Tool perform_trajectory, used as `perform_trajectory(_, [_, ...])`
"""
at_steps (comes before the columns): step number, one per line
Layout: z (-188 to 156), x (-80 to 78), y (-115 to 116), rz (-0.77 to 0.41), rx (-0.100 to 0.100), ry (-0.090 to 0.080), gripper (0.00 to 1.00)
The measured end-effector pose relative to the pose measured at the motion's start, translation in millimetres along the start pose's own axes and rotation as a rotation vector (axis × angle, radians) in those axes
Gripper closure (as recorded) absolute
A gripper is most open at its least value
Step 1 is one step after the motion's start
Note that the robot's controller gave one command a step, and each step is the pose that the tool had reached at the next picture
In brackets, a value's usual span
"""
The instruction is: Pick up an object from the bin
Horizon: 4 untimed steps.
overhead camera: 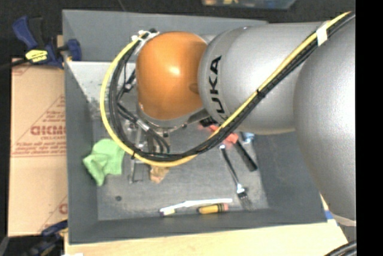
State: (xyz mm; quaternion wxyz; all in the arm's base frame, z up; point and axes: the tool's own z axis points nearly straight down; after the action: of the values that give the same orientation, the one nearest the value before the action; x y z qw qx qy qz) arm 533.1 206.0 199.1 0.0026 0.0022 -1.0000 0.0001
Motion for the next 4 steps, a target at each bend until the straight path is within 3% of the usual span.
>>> perform_trajectory(1, [-5, -1.9, -1, 0.006, -0.002, -0.008, 0.0])
perform_trajectory(2, [96, -23.4, 21, -0.233, -0.001, -0.01, 0.0])
perform_trajectory(3, [50, -37.2, 31, -0.541, 0.001, -0.016, 0.0])
perform_trajectory(4, [99, -20.3, 31, -0.596, 0.0, -0.008, 0.0])
